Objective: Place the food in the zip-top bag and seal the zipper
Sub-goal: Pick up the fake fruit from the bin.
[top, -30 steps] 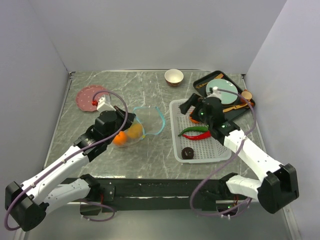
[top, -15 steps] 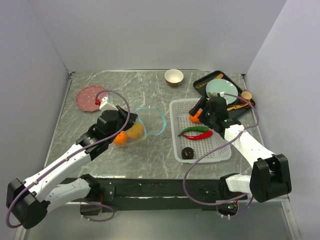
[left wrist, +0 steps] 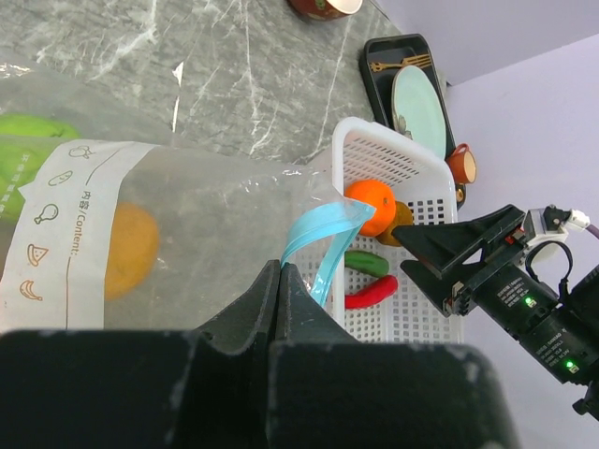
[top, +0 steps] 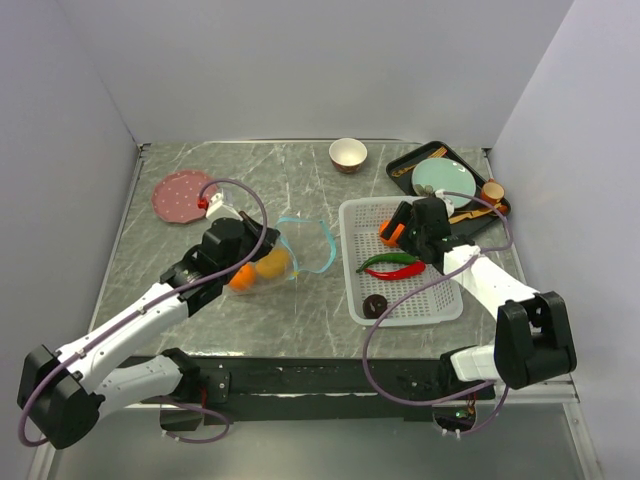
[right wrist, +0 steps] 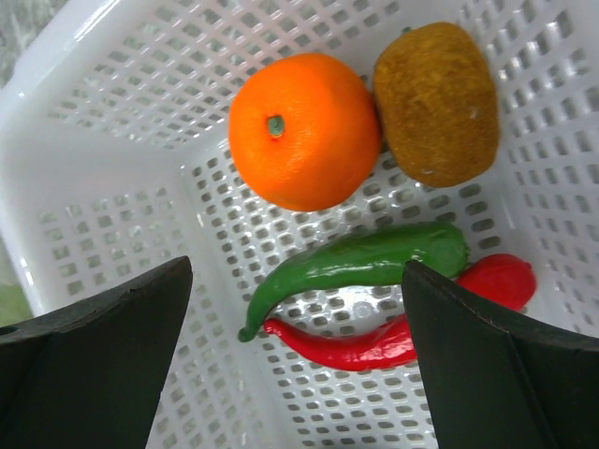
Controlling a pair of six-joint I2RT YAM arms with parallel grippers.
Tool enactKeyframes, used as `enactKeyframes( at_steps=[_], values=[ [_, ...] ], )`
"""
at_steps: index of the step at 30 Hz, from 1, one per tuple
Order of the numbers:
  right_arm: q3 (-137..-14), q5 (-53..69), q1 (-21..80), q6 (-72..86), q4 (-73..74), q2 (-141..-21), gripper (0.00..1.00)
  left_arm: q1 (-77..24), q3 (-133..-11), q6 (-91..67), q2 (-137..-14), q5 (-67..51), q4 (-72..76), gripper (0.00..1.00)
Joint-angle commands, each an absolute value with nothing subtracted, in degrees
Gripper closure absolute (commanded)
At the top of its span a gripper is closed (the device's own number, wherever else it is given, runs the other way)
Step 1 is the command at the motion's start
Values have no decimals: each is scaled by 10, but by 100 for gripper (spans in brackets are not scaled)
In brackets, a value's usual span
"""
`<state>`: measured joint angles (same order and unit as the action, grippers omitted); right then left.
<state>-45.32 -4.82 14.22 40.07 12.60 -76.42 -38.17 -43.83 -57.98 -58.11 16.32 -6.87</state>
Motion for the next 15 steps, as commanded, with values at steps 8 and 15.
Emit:
enactKeyframes(
  at_steps=[8, 15],
  values=[
    [-447, -49, 140, 343, 74, -764, 0, -380, -466, -570, -591, 175, -69, 99],
    [-483, -79, 140, 350, 141, -788, 0, -378, -457, -571, -578, 178, -62, 99]
  ],
)
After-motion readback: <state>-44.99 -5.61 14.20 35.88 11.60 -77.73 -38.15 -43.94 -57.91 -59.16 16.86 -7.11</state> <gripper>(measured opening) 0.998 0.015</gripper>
